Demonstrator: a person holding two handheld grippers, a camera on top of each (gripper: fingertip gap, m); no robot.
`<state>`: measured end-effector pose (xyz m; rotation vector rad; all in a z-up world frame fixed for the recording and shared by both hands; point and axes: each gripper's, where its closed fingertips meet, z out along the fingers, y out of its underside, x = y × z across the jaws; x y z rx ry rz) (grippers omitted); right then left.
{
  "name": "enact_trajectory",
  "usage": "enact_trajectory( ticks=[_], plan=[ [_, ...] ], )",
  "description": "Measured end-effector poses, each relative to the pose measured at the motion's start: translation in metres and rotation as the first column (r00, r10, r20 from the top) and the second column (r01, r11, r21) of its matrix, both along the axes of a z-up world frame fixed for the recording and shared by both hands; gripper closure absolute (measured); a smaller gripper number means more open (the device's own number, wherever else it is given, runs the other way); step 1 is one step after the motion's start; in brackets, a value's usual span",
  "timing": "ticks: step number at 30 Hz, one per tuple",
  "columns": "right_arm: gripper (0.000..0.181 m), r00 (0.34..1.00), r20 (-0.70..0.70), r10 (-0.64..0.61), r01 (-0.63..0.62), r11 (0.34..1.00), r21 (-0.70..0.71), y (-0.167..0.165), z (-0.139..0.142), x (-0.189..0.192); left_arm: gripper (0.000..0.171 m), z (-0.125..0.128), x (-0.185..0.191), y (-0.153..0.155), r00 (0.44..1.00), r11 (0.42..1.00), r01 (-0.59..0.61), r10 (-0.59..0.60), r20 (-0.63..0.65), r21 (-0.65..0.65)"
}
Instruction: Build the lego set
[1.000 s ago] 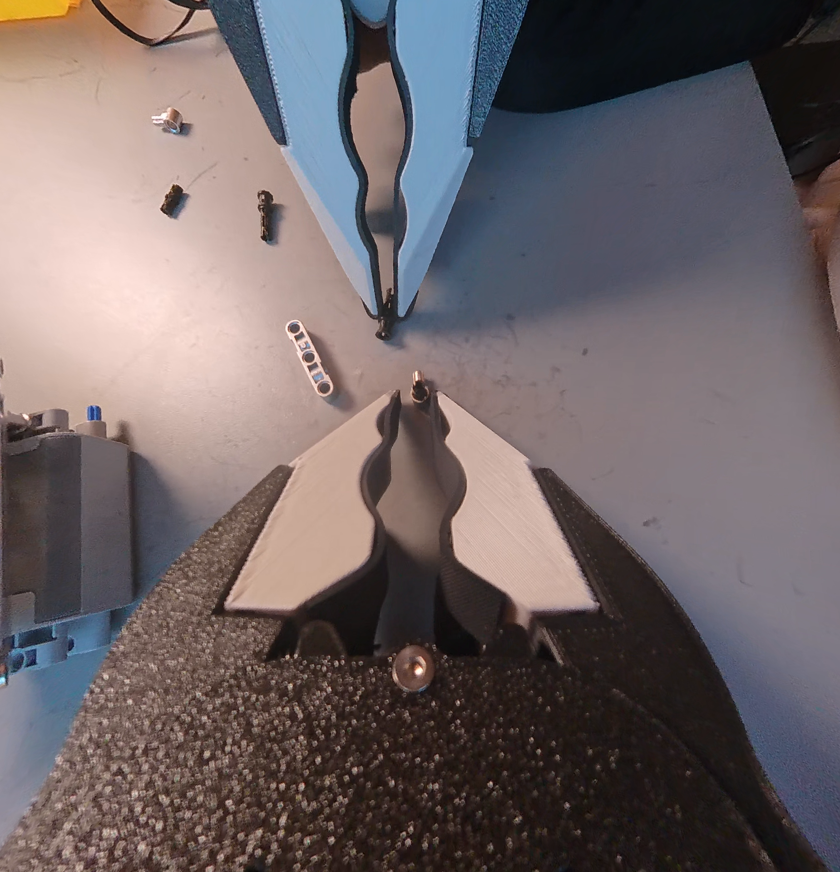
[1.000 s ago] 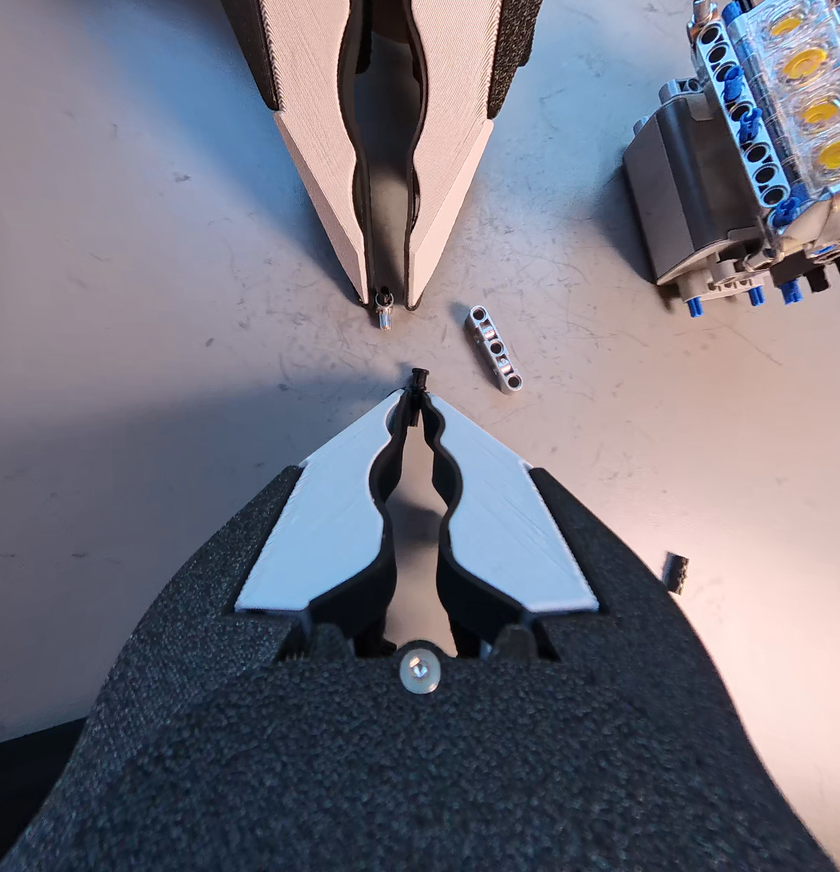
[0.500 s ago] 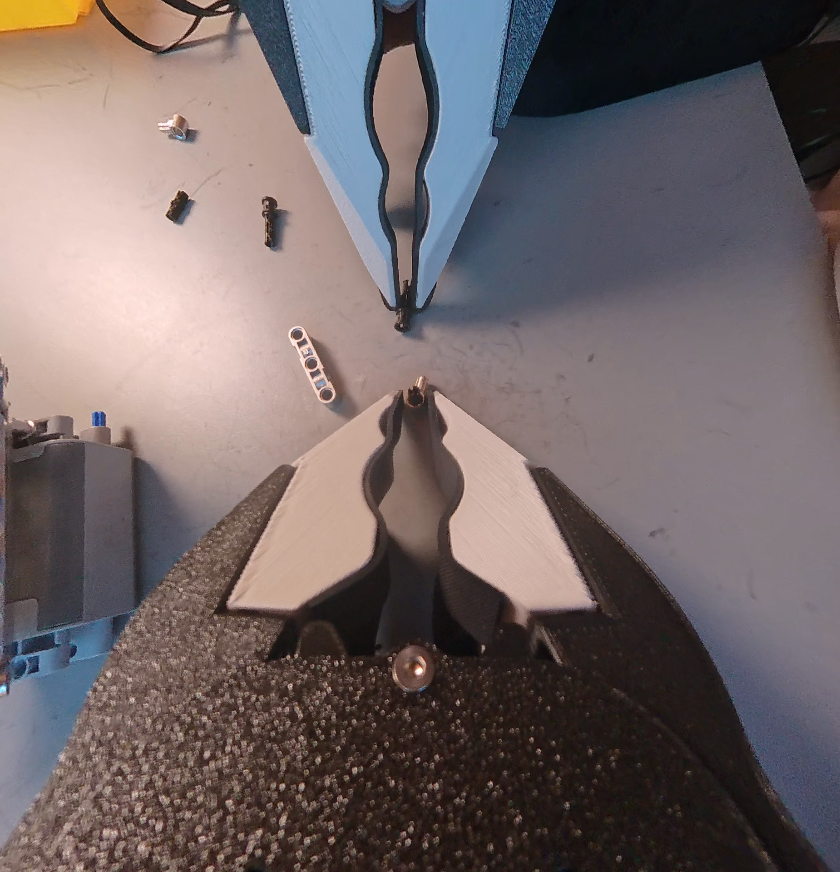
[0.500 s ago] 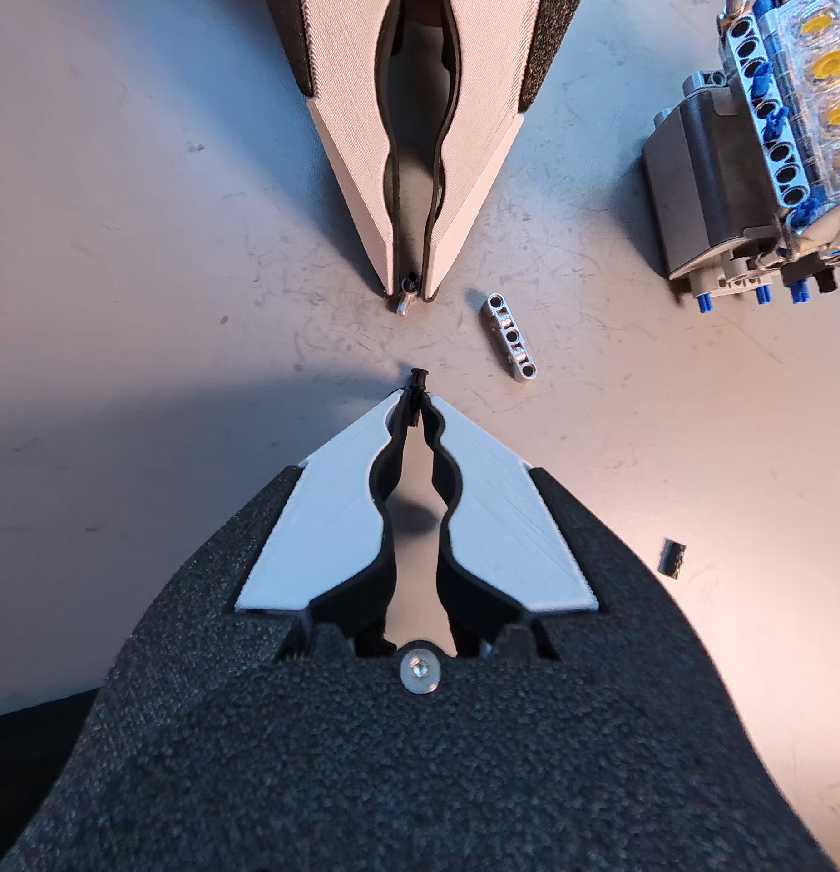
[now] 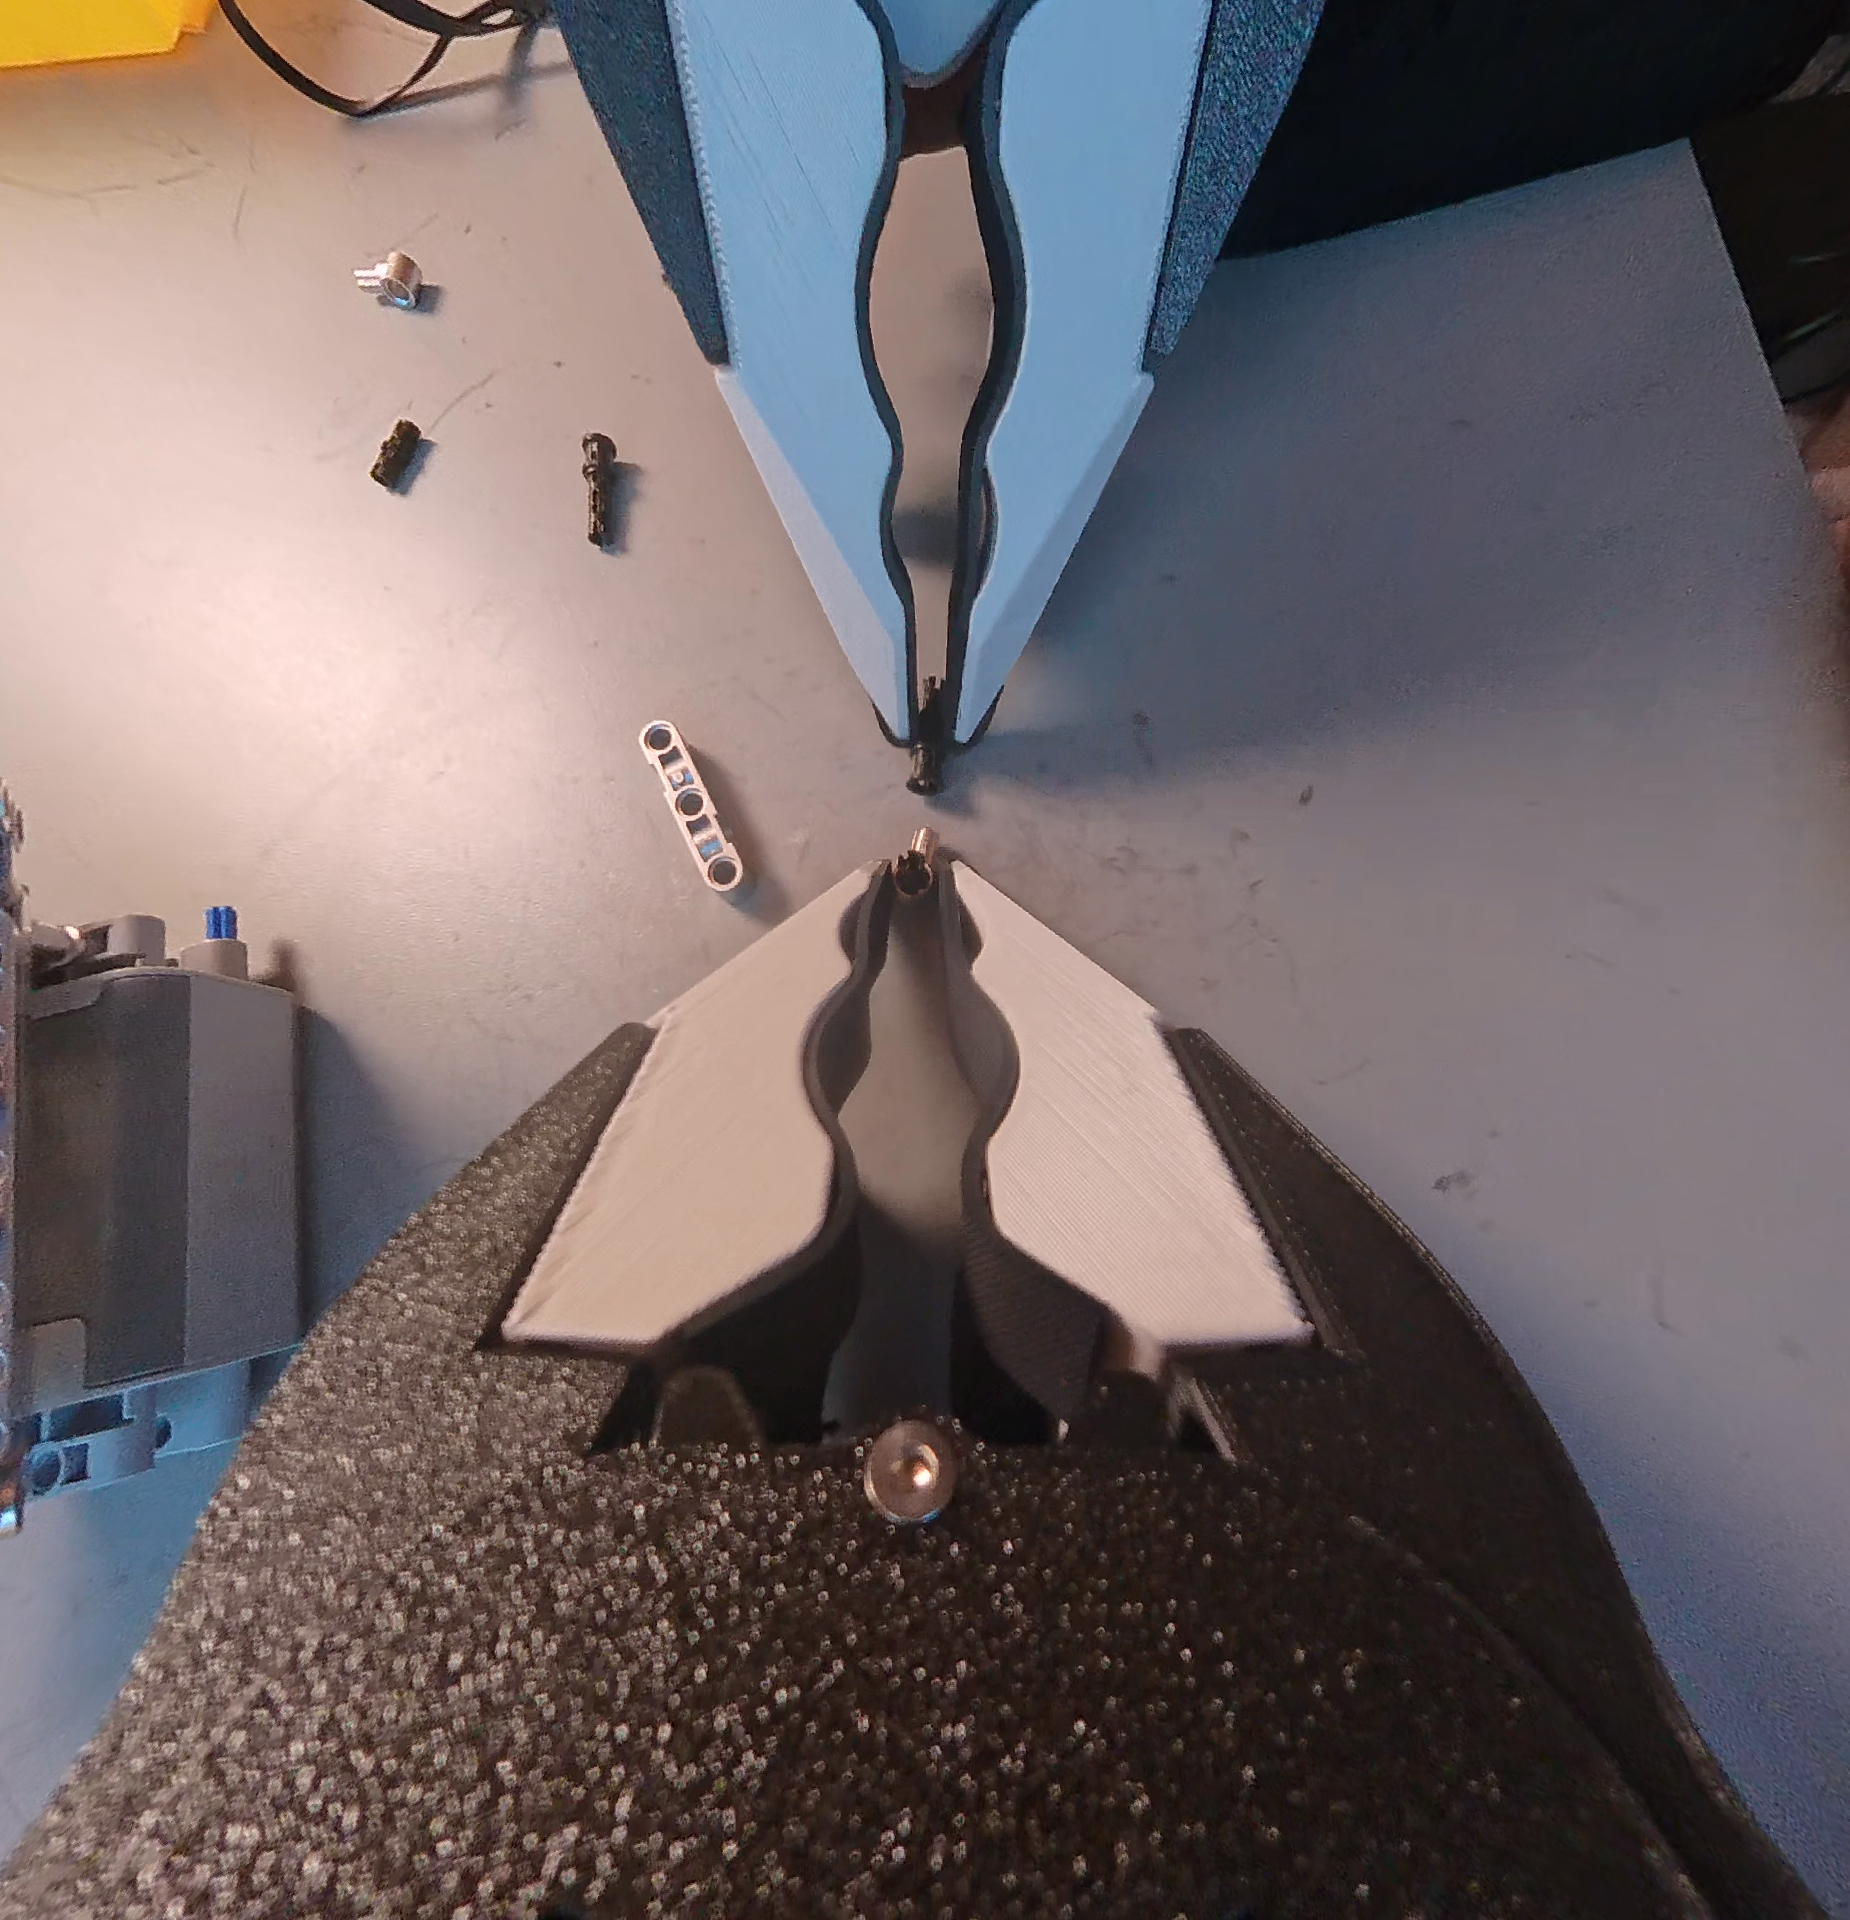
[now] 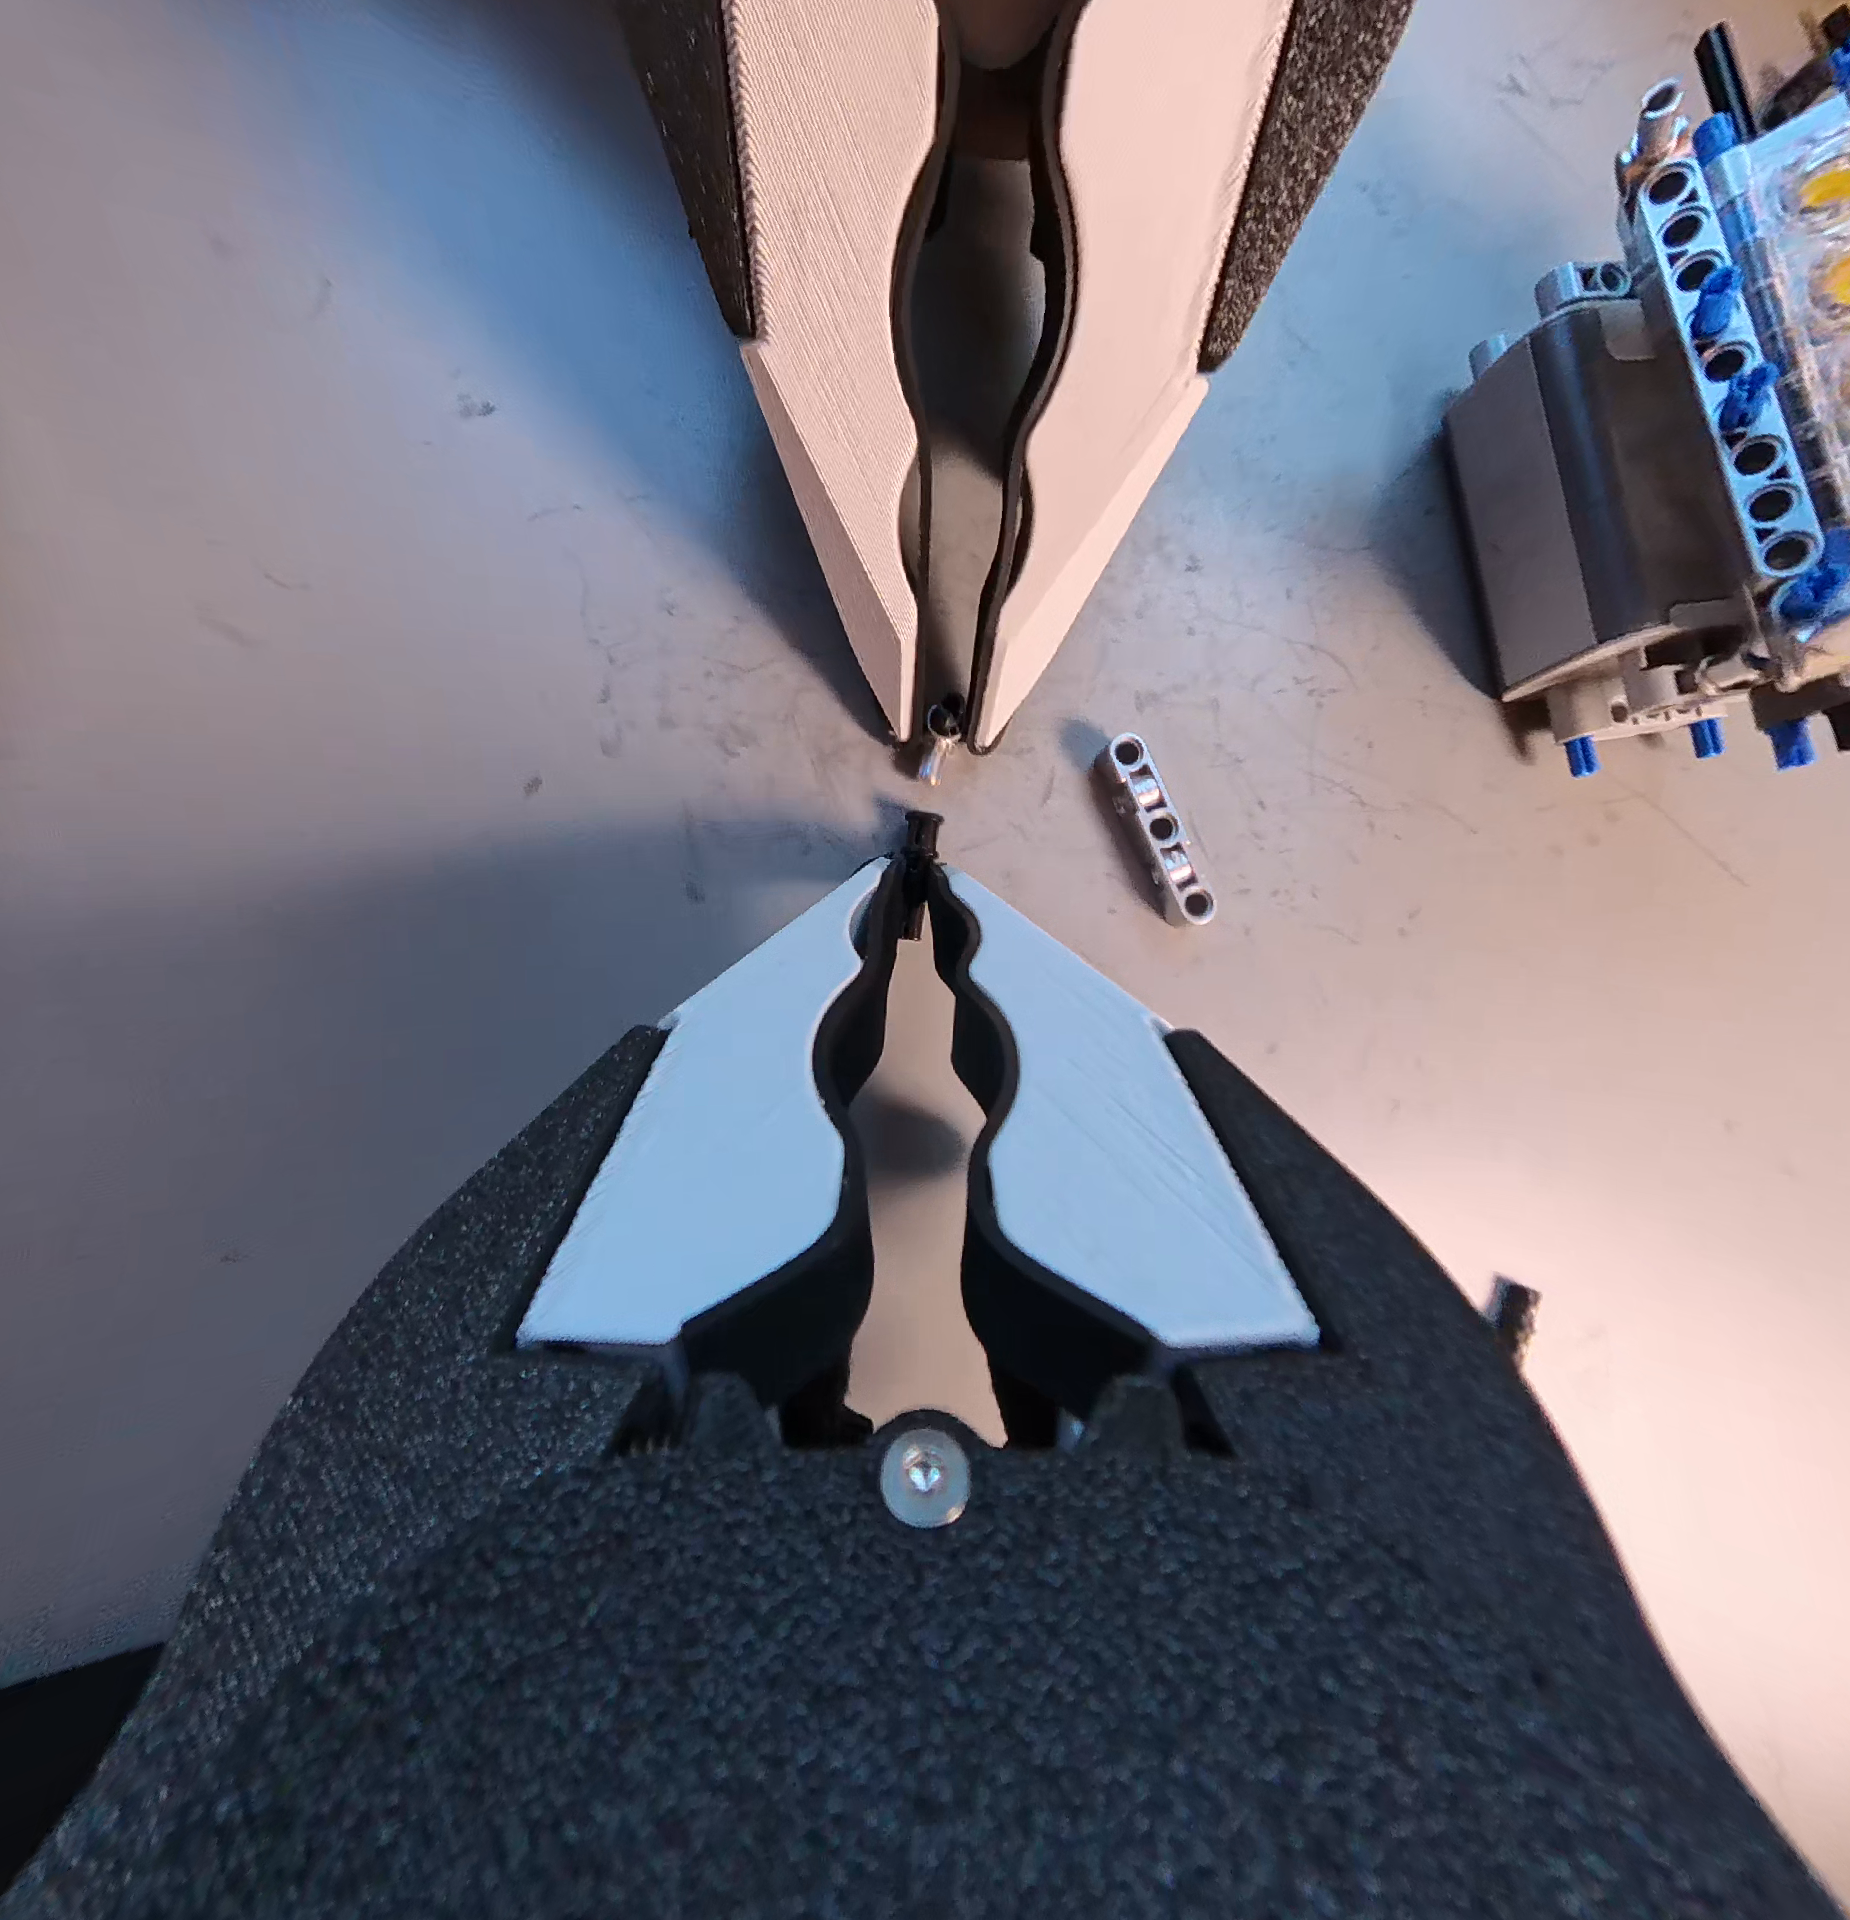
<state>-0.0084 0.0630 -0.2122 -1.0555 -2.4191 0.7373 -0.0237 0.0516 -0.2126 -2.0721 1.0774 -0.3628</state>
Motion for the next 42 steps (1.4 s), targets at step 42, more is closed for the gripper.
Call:
enact_trajectory(
  ticks=[42],
  plan=[
    [0.179,0.999,-0.045,-0.005,0.003,0.999,-0.037,-0.01,0.0,-0.01,0.171,0.0,-0.002,-0.008,0.999,0.996,-0.002,0.006,0.043,-0.092]
  ],
)
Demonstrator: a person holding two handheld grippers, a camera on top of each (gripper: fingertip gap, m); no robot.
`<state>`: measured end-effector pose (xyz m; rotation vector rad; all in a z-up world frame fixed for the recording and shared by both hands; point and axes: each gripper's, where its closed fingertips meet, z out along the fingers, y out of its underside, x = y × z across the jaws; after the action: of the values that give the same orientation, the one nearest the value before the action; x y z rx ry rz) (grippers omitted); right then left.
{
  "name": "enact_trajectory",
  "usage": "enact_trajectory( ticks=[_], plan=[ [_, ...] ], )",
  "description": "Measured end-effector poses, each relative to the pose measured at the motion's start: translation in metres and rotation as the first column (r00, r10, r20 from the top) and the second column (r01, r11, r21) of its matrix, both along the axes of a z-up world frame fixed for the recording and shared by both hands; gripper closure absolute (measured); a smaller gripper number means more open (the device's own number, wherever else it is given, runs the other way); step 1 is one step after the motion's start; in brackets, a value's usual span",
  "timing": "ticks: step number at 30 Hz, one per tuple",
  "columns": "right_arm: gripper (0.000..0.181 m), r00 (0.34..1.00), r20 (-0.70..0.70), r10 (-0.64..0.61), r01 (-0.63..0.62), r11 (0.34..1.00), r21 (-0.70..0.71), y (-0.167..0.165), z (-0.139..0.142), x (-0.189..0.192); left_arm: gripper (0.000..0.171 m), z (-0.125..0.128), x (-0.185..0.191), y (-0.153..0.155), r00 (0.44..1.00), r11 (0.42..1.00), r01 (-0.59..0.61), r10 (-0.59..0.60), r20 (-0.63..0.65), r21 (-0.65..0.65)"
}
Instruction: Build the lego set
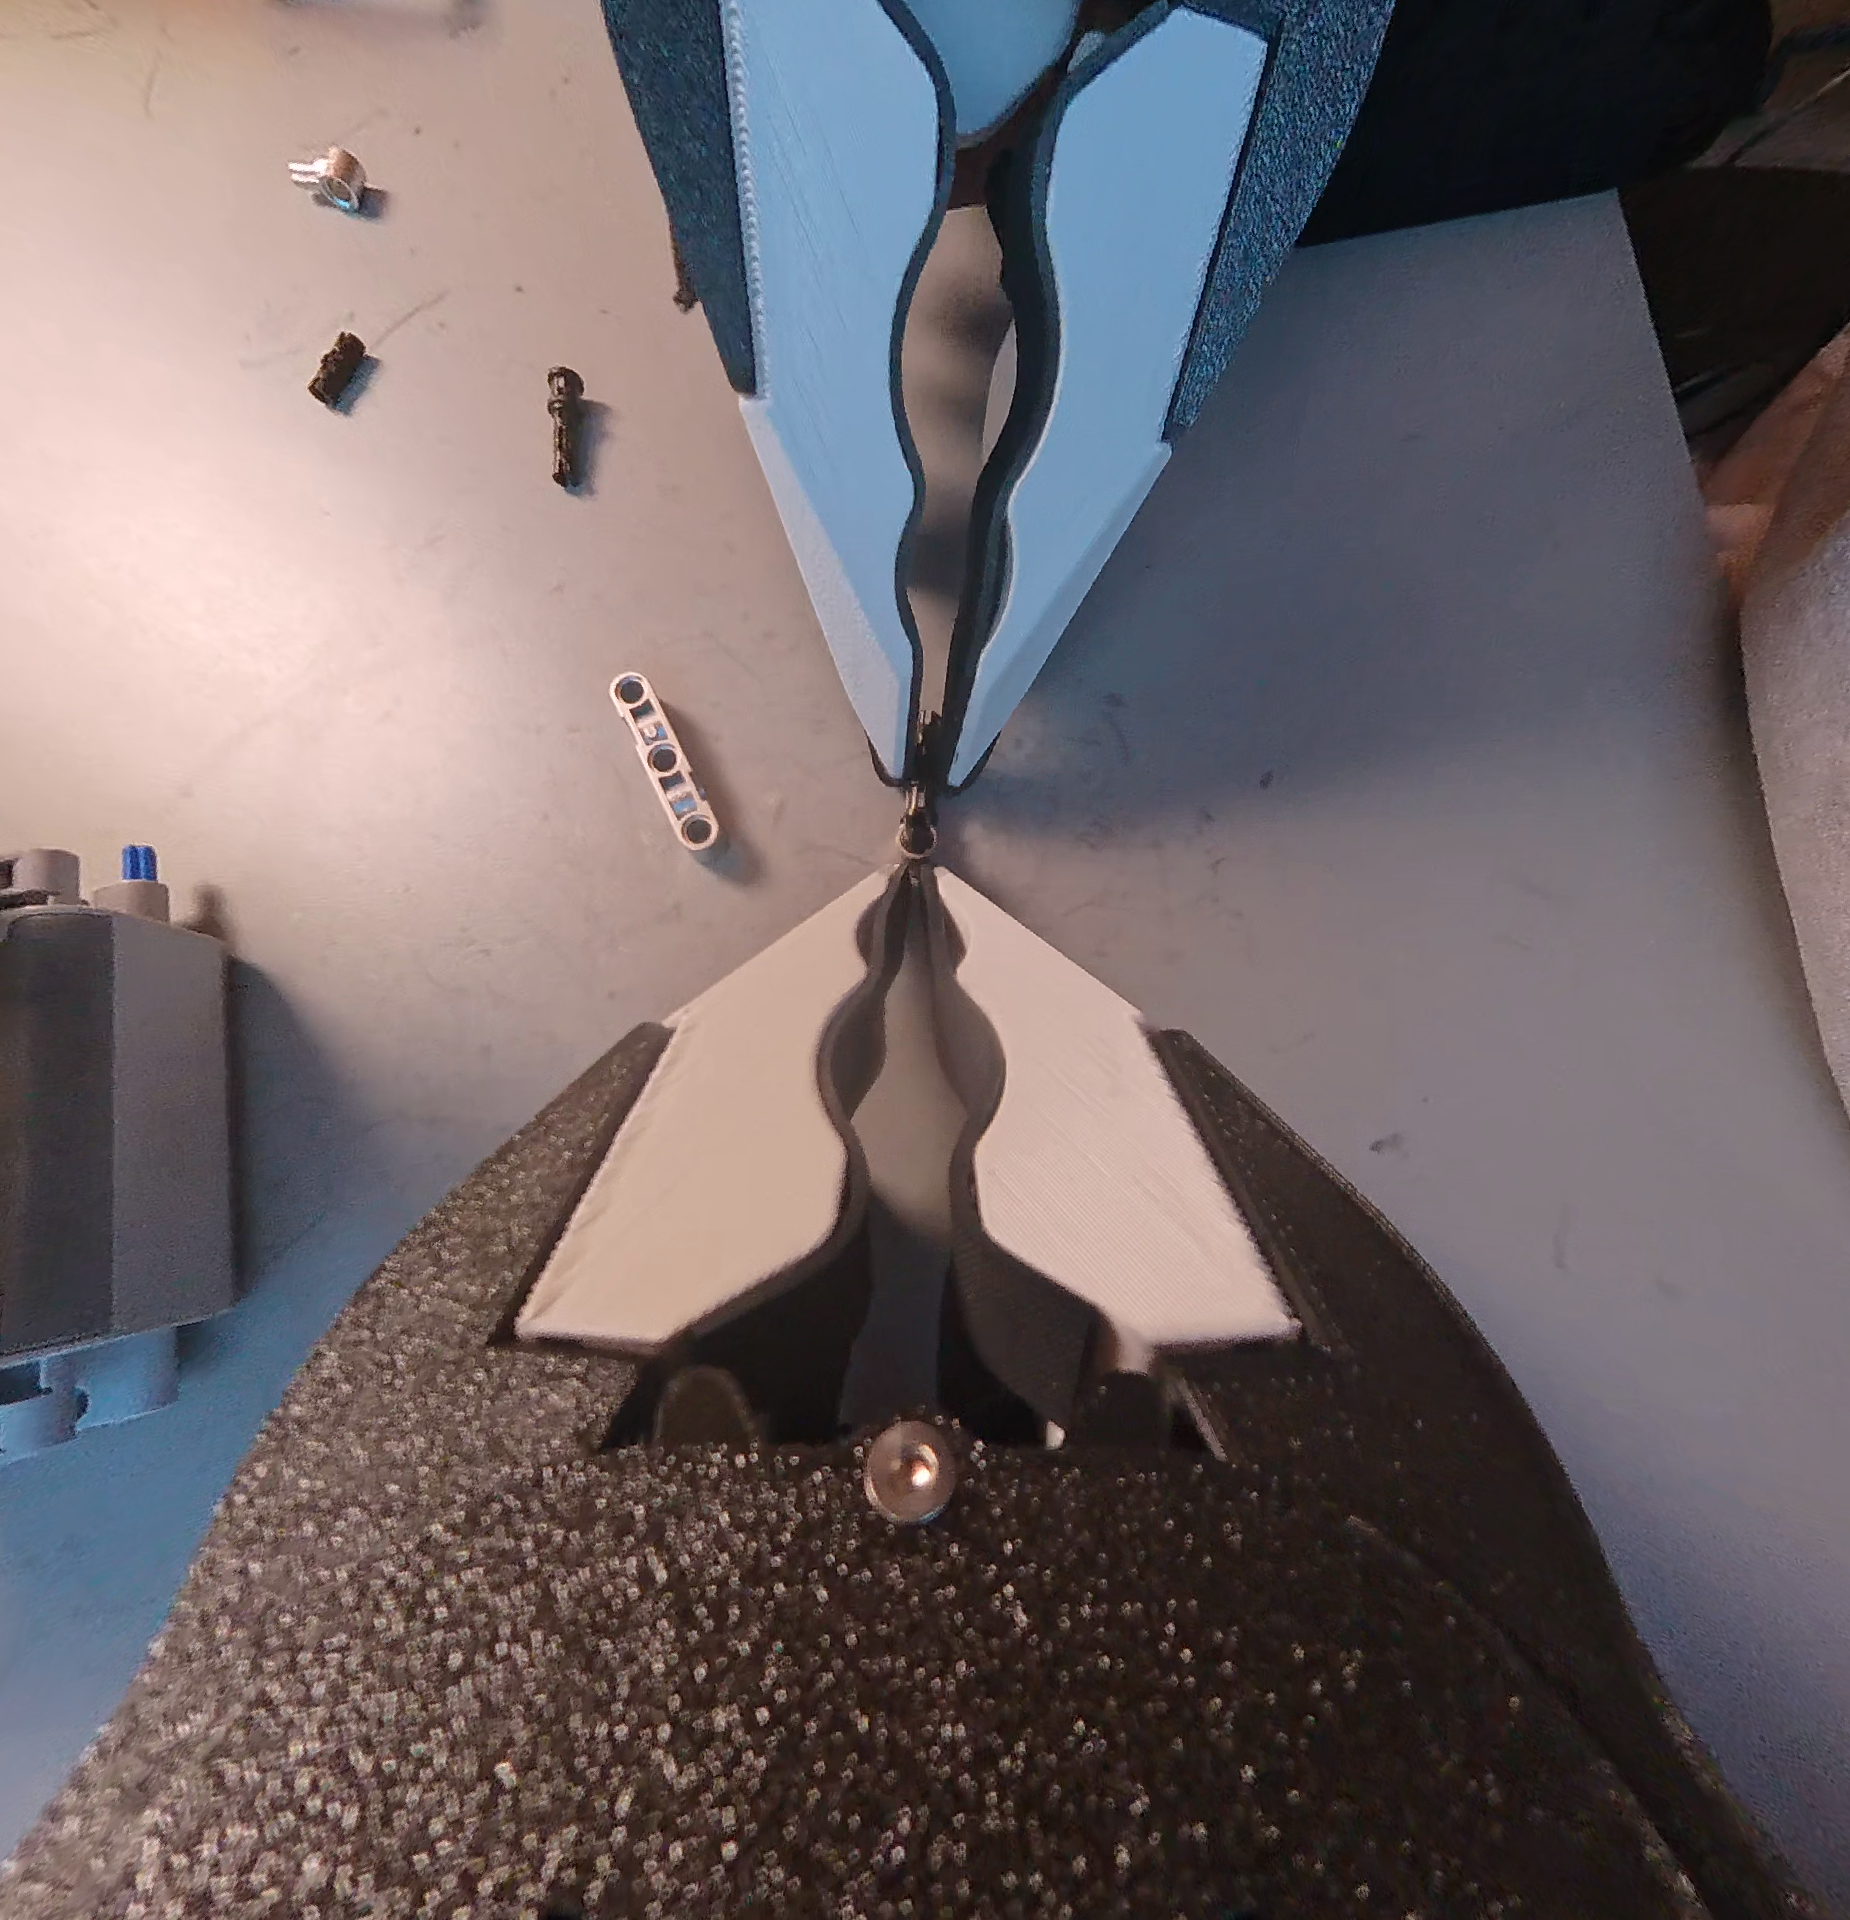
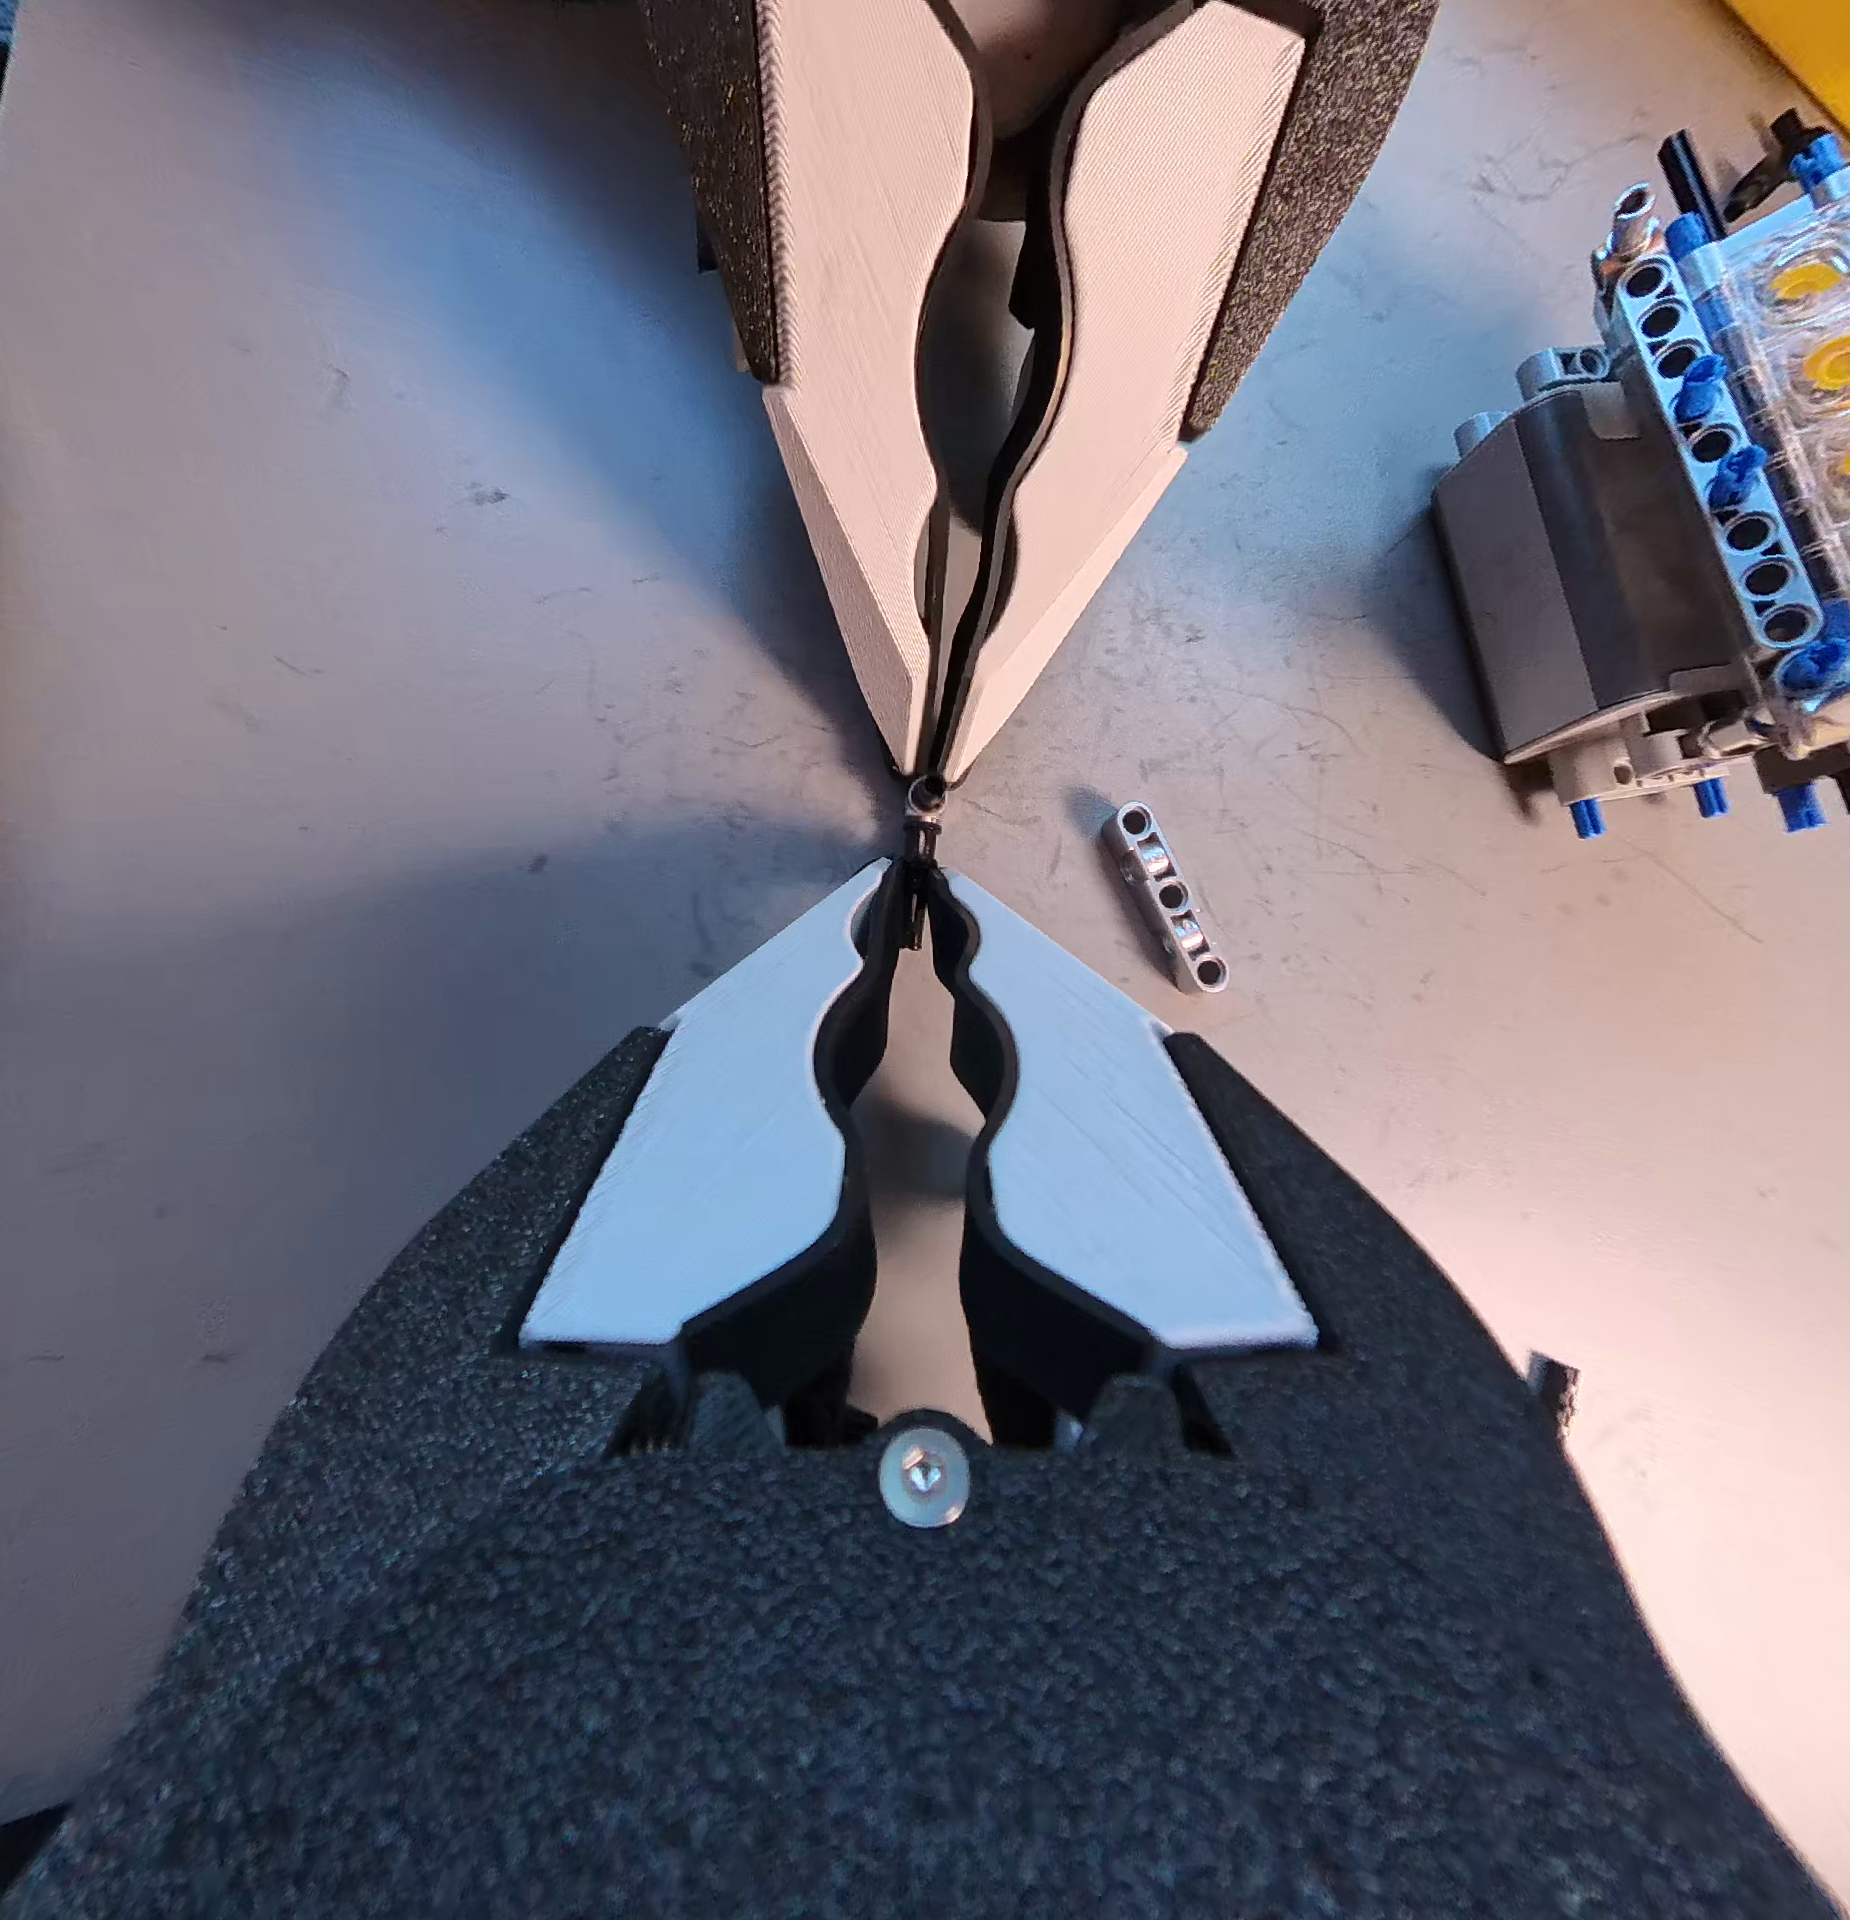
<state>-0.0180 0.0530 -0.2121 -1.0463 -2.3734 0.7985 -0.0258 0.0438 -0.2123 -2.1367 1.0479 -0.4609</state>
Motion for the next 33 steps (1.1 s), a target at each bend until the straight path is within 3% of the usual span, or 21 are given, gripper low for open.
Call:
enact_trajectory(
  ticks=[19,24,33],
  plan=[
    [0.175,0.999,-0.043,0.0,0.001,1.0,0.032,0.0006,0.0006,-0.001,0.171,-0.0004,-0.0006,-0.0004,1.0,1.0,0.006,-0.006,0.002,0.003],
    [0.165,1.0,-0.016,-0.015,0.015,0.999,-0.038,0.0023,0.0015,0.0022,0.159,0.0006,-0.0027,-0.0015,1.0,1.0,0.005,-0.005,0.024,-0.01],
    [0.173,1.0,0.004,-0.014,0.014,0.997,-0.072,-0.0001,-0.0002,0.0034,0.157,-0.0002,0.0012,0.0023,1.0,1.0,0.003,-0.003,0.003,0.021]
  ],
)
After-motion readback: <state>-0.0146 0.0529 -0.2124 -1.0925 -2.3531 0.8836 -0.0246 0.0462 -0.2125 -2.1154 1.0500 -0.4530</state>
